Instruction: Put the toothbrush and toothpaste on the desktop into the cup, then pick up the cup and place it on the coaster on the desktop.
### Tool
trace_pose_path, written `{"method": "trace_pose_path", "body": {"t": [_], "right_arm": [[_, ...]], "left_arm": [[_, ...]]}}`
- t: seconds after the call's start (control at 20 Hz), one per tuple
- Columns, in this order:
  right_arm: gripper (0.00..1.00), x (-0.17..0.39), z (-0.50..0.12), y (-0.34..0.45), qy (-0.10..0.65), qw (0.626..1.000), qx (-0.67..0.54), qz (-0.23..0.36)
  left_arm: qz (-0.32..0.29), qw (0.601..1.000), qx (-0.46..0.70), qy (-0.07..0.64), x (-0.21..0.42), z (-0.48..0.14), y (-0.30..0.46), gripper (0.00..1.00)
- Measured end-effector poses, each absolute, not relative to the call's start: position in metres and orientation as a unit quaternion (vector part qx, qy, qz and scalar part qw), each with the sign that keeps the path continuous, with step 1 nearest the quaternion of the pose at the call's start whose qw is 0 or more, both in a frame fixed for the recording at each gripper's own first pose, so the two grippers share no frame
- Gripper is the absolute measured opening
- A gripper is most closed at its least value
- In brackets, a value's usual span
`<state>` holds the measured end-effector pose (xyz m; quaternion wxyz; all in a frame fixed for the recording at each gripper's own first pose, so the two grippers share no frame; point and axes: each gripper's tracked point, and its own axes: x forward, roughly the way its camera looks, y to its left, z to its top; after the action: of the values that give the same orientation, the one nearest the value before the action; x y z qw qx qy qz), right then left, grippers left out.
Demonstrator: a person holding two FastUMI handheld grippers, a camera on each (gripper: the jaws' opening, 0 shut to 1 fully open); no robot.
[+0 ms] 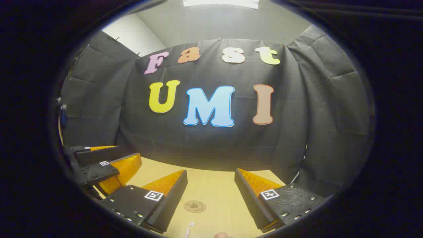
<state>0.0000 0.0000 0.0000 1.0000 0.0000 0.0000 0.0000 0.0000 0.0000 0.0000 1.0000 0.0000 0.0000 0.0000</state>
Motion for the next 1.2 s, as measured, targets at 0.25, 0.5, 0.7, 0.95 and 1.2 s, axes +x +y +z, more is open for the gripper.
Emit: {"method": "trace_pose_path", "body": {"t": [0.25, 0.5, 0.7, 0.95, 1.2], "right_arm": [[0.90, 0.010, -0.002, 0.005, 0.013, 1.000, 0.017, -0.008], [0.90, 0.016, -0.008, 0.003, 0.035, 0.999, 0.031, -0.018], [0.90, 0.021, -0.015, 0.000, 0.052, 0.998, 0.037, -0.024], [0.91, 0.024, -0.050, 0.004, 0.131, 0.989, 0.062, -0.014], [0.93, 0.019, -0.115, 0.020, 0.256, 0.962, 0.093, 0.016]], "left_arm": [[-0.011, 1.000, -0.016, 0.025, 0.008, -0.015, 0.005, 0.92], [-0.025, 0.999, -0.020, 0.033, 0.019, -0.018, 0.003, 0.92], [-0.027, 0.999, -0.022, 0.041, 0.025, -0.024, 0.006, 0.92], [-0.045, 0.995, -0.023, 0.091, 0.031, -0.055, -0.001, 0.94], [-0.058, 0.980, -0.020, 0.190, 0.026, -0.118, -0.009, 0.93]]}}
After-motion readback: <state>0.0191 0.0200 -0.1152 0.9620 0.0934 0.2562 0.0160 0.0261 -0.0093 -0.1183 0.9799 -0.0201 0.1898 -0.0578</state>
